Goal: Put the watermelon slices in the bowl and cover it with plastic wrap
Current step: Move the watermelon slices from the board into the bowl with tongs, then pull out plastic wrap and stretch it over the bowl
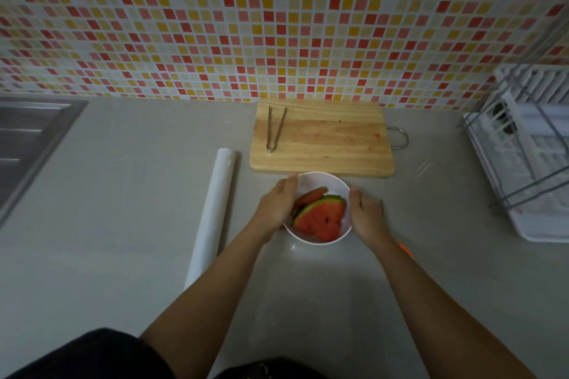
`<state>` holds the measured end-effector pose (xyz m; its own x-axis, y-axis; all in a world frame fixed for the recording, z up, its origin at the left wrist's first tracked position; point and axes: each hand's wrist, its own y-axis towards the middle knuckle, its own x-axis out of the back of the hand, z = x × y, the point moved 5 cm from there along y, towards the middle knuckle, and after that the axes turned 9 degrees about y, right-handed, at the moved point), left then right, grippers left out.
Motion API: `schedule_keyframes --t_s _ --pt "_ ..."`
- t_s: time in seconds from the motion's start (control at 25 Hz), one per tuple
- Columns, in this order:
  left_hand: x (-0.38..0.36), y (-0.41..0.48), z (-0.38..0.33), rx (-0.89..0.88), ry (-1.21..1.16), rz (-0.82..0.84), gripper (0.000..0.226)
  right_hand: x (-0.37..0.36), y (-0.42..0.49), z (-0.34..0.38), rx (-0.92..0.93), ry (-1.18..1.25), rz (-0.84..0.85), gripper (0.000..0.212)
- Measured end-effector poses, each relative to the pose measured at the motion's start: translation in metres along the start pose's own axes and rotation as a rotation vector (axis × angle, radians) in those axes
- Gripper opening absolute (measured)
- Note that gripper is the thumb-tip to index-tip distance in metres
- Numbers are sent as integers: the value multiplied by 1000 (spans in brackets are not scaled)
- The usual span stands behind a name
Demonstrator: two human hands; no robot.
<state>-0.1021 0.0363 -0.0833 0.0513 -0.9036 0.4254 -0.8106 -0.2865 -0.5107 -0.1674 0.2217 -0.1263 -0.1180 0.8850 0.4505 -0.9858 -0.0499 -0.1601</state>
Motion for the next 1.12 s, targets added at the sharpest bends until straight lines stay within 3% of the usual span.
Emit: schedule_keyframes --t_s 0.16,0.4,0.48,0.56,0.64,0.76,0.84,0.96,1.12 --pt "-1 -17 14 0 15 52 58 0 -25 -5 -7 1 24 43" --pt "-8 -26 19 -61 84 29 57 2 -36 -7 -36 -3 15 52" --pt "13 -26 14 -166 202 -143 47 2 -36 -6 -29 -9 9 52" --pt "59 -22 19 -225 319 -450 36 3 -36 -7 -22 -24 8 52" --pt "108 -10 43 -126 415 -605 34 4 -37 -6 -17 -39 22 52" --pt "130 9 87 137 372 -433 44 7 -39 -5 -42 -86 27 57" --pt "120 14 95 161 301 -314 47 8 -42 -3 -38 -122 47 58" --pt "111 21 94 164 210 -268 50 9 -44 4 50 -145 86 50" --pt "107 23 84 203 270 -241 57 19 -42 11 105 -254 54 50"
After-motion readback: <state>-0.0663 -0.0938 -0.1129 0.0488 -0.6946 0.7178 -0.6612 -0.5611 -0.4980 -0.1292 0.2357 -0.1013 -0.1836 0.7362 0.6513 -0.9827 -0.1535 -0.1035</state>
